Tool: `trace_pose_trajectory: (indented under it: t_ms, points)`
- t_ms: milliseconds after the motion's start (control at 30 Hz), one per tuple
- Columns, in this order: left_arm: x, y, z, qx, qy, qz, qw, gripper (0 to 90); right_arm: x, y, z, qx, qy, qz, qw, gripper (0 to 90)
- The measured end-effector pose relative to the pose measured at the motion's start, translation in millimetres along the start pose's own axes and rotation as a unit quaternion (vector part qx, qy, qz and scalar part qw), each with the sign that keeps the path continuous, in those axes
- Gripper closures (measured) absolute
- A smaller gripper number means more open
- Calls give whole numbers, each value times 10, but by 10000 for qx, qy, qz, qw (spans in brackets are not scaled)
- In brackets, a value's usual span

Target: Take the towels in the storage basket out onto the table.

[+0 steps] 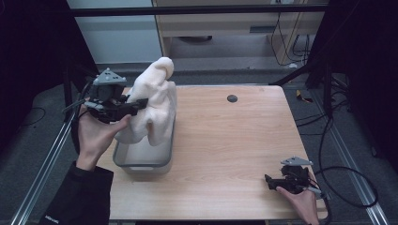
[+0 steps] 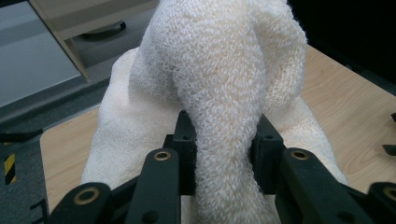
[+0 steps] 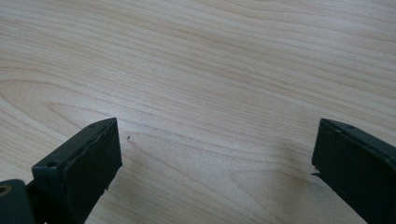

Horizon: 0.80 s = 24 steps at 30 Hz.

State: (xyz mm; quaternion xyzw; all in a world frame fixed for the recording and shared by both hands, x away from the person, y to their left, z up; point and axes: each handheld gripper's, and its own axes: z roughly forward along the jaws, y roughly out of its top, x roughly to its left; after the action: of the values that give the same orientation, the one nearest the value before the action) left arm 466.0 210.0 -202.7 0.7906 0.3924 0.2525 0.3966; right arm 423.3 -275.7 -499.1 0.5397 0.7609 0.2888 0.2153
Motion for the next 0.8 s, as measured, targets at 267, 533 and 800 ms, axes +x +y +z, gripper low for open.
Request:
trace_pose_trajectory:
  t_ms: [267,533,800]
  points:
    - [-159,155,-21,68,-91,166,9998,684,-4,2,-9,-19,27,14,10000,16]
    - [-377,279,73,101,-256,381,9989,684,-9,3,-15,-37,23,18,10000,17]
    - [-584,311,305,198,-420,519,9976,683,-15,4,-26,-68,17,28,10000,16]
